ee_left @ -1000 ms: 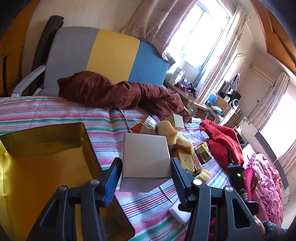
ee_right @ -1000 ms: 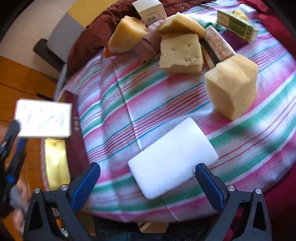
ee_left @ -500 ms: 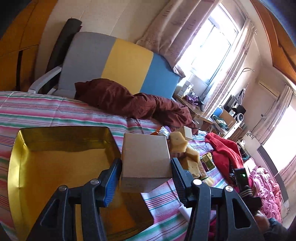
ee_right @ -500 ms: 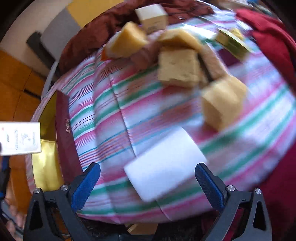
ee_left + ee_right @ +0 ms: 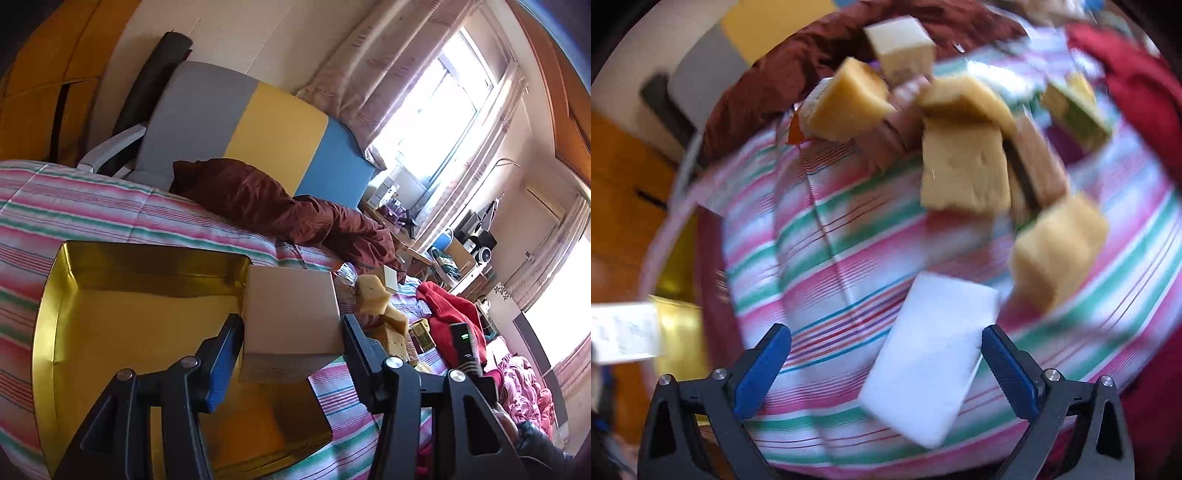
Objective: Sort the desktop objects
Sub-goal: 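Carry the white box toward the tray with the left tool while the right tool grasps the white sponge, then lower the white box into the tray with the left tool while the right tool sets the sponge beside it, then grasp the small green-labeled box with the right tool while the left tool grasps a yellow sponge, then carry the yellow sponge and green box into the tray with both tools, release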
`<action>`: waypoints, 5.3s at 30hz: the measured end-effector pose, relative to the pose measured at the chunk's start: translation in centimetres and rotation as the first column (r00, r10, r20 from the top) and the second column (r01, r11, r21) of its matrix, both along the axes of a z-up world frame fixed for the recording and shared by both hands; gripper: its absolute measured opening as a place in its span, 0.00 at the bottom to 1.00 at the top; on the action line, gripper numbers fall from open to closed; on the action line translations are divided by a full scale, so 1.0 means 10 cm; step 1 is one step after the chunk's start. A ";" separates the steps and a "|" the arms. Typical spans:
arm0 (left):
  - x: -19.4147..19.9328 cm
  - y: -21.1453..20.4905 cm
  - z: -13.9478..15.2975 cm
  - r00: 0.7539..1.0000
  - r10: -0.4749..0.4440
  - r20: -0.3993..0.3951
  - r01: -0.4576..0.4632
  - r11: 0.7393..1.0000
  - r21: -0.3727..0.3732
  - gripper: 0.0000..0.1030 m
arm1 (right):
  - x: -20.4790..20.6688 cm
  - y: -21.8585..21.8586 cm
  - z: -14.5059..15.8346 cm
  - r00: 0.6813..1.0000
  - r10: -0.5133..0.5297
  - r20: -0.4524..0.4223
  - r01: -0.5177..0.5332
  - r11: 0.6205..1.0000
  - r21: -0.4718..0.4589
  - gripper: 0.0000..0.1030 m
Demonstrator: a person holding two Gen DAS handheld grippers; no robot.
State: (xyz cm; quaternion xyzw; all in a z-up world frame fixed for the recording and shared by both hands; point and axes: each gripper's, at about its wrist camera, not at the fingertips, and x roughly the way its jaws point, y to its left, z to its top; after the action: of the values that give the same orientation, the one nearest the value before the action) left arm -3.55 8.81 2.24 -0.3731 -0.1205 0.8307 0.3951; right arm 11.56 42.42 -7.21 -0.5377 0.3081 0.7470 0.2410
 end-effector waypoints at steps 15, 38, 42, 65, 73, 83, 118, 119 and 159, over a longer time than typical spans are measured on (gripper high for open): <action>-0.02 -0.29 -0.05 0.997 0.074 0.005 -0.074 0.997 -0.034 0.53 | 0.06 -0.40 0.21 0.977 0.209 -0.031 -0.203 0.971 0.128 0.58; -0.72 -1.13 -0.18 0.926 0.376 -0.029 -0.376 0.912 -0.165 0.63 | -1.95 -2.19 0.79 0.679 0.676 -0.287 -0.653 0.734 0.184 0.87; -0.51 -1.12 -0.31 0.929 0.370 -0.002 -0.364 0.912 -0.189 0.62 | -1.74 -2.12 0.59 0.690 0.671 -0.269 -0.658 0.737 0.150 0.91; 0.10 -0.38 -0.35 0.983 0.172 0.063 -0.157 0.969 -0.189 0.60 | -0.80 -1.68 0.48 0.763 0.638 -0.103 -0.529 0.708 0.467 0.86; 0.20 -0.08 -0.36 0.994 0.082 0.078 -0.064 0.976 -0.207 0.61 | -0.46 -1.15 0.35 0.820 0.533 -0.211 -0.480 0.839 0.255 0.87; 0.26 0.26 -0.33 0.996 -0.007 0.085 0.026 0.975 -0.222 0.61 | -0.10 -0.21 0.61 0.915 0.342 -0.216 -0.286 0.925 0.252 0.87; 0.08 2.16 -0.35 0.946 -0.288 0.150 0.317 0.919 -0.235 0.62 | 0.08 1.76 0.19 0.998 0.037 0.051 -0.051 0.947 0.316 0.40; 0.05 2.24 -0.35 0.945 -0.293 0.148 0.321 0.918 -0.234 0.62 | 0.08 1.76 0.21 0.998 0.037 0.046 -0.050 0.946 0.319 0.38; 0.13 2.57 -0.38 0.963 -0.262 0.064 0.269 0.920 -0.285 0.42 | -0.04 1.24 0.60 0.912 0.337 -0.233 -0.248 0.907 0.339 0.32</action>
State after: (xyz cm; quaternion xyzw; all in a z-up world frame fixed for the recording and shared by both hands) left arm -2.28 34.47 -1.59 -0.4503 0.0497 0.7735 0.4434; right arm 11.20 54.84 -1.22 -0.4209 0.1367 0.8828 0.1572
